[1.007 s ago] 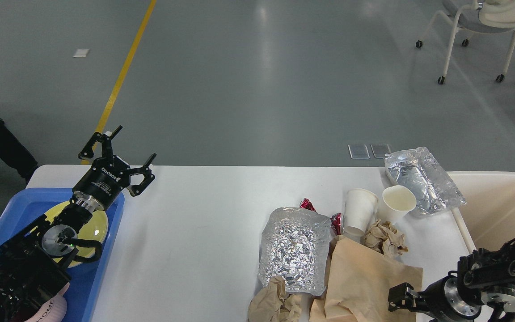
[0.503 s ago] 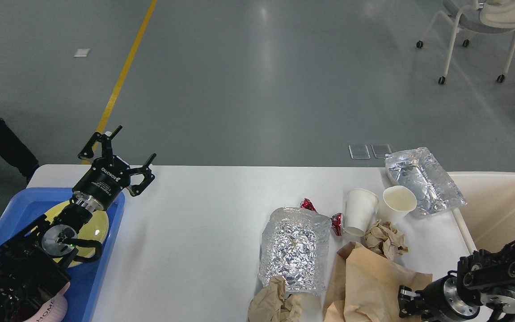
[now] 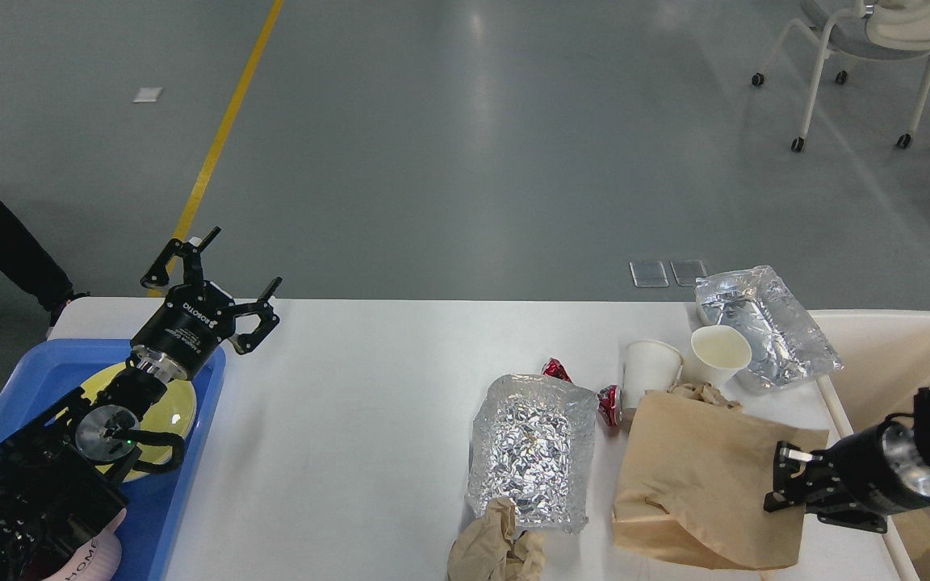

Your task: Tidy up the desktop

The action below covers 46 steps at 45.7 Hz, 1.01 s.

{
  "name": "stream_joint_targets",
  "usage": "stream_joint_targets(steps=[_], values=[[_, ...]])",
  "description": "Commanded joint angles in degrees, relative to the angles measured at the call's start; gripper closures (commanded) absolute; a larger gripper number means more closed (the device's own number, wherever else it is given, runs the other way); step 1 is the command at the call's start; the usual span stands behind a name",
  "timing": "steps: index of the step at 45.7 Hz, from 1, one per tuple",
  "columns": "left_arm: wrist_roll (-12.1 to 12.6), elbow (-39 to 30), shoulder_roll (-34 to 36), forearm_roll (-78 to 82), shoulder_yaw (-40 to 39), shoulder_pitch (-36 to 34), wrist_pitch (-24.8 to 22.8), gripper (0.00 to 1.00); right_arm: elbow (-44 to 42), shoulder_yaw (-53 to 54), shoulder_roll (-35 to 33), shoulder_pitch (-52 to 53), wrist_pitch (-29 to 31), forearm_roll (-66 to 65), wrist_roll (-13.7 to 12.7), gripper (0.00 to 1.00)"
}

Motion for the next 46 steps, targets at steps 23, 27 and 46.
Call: stream_joint_targets(steps=[23,27,46], values=[[0.0,0.0,0.0,0.0,0.0,0.0,0.0,0.0,-13.7,-13.5,-7.1,66.6,29.4,-18.3,-0.5,1.0],[0.0,0.0,0.0,0.0,0.1,0.0,0.0,0.0,-14.8,-13.5,-7.2,66.2,29.4,-20.5,-0.5,1.0],[0.0,0.0,0.0,0.0,0.0,0.0,0.0,0.0,-25.2,-13.0,-18.2,41.2,29.4,-35.6,-0.4,1.0]])
